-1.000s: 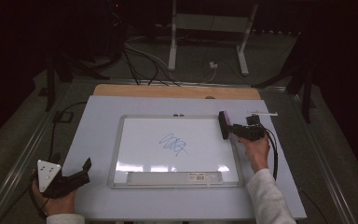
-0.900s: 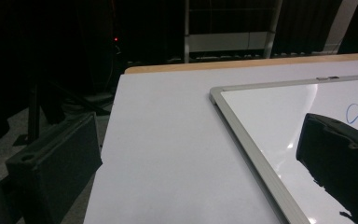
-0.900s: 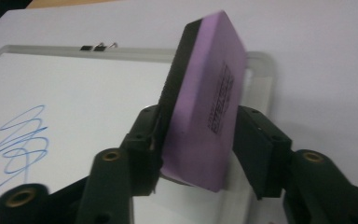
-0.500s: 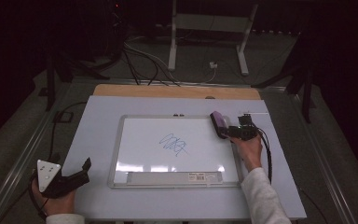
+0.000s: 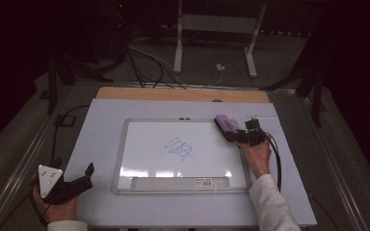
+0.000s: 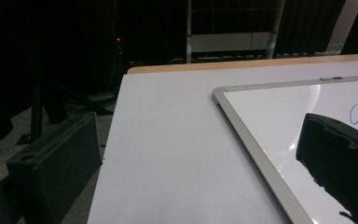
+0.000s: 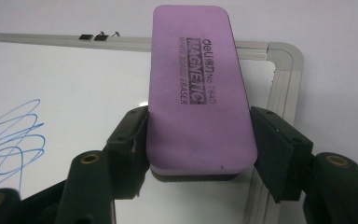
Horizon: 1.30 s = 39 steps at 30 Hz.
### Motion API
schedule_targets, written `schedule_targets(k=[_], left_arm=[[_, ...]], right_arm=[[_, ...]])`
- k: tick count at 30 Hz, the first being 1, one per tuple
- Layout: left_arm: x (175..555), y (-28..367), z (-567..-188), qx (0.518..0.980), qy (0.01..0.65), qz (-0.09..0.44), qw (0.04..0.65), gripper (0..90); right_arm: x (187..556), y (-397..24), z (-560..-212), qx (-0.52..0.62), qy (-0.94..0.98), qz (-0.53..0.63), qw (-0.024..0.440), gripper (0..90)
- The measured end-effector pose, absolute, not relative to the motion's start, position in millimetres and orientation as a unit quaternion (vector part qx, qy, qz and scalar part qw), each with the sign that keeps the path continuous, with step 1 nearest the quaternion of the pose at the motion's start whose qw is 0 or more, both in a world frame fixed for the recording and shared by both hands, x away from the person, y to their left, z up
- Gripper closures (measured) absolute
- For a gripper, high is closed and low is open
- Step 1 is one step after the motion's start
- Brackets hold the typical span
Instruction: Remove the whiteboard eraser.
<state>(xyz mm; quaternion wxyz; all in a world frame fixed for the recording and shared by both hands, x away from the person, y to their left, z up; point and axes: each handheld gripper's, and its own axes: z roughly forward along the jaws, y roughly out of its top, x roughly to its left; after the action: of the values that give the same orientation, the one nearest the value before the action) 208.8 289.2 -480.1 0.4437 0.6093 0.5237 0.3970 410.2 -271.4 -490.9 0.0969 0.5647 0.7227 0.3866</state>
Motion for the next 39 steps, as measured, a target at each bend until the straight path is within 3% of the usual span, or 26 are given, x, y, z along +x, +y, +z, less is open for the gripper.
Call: schedule_targets(k=[39], left_arm=[[208.9, 289.1, -480.5, 0.609, 0.526, 0.397, 0.440, 0.8]], right_arm=[[388.0, -238.8, -463.8, 0.494, 0.758, 0.410, 0.115, 41.0]])
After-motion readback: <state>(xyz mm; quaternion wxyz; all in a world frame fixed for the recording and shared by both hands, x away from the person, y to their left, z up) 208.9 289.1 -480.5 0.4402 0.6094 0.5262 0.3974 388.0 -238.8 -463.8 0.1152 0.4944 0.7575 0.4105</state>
